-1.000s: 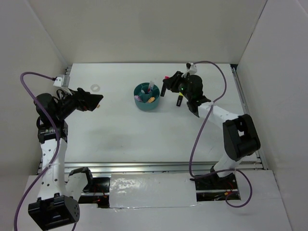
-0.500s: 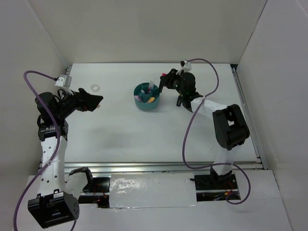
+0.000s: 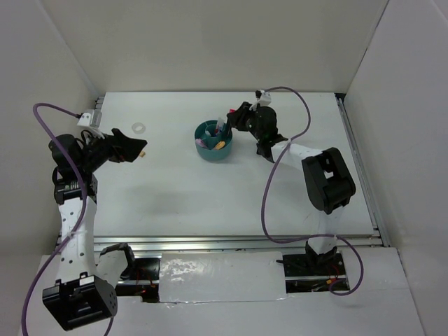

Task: Sort the stationery into containers
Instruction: Place the stationery into the container

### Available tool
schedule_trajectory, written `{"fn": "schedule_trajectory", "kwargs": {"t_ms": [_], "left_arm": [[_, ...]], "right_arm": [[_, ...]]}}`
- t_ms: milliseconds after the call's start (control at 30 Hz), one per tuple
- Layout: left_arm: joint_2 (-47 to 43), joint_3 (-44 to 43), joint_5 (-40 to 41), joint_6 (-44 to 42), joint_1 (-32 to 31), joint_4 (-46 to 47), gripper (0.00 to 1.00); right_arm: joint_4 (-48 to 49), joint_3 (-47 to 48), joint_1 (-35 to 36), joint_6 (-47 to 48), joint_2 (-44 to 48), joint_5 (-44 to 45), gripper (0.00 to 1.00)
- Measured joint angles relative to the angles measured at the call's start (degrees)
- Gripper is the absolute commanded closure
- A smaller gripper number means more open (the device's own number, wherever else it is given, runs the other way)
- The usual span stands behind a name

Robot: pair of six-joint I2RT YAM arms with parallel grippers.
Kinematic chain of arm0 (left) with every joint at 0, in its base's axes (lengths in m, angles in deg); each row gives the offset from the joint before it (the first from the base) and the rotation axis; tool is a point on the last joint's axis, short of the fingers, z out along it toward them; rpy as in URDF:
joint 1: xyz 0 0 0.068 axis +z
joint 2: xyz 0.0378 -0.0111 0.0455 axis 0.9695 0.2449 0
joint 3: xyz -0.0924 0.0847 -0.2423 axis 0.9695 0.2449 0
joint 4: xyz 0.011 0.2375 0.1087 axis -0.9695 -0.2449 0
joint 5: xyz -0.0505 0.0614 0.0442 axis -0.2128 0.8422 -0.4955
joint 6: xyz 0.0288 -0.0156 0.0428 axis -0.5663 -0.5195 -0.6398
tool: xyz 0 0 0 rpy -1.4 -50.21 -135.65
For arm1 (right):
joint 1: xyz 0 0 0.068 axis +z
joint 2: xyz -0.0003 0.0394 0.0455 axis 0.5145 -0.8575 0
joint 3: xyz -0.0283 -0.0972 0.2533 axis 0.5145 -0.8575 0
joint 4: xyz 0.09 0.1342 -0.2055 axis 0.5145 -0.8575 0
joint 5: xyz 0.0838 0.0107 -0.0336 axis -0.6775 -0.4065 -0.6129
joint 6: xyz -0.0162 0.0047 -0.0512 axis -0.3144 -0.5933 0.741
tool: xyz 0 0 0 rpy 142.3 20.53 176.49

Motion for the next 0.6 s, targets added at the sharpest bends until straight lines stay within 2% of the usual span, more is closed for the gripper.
{"fn": "schedule_trajectory", "kwargs": {"t_ms": [233, 333, 500, 600], "left_arm": [[0.1, 0.0, -0.1, -0.3, 0.5, -0.3, 0.01], [0.1, 0.0, -0.1, -0.4, 0.8, -0.6, 0.01], [0.1, 0.0, -0.8, -0.2, 1.0, -0.6, 0.01], [0.0, 0.0, -1.2, -0.2, 1.0, -0.6, 0.01]], "right_arm": [[0.0, 0.0, 1.7, -0.3, -1.3, 0.0, 0.53], [0.0, 0.0, 2.0, -0.5, -1.3, 0.1, 0.40], [-0.6, -1.2, 1.7, -1.3, 0.0, 0.5, 0.41], [-2.7, -2.2, 0.7, -1.6, 2.7, 0.7, 0.46]]}}
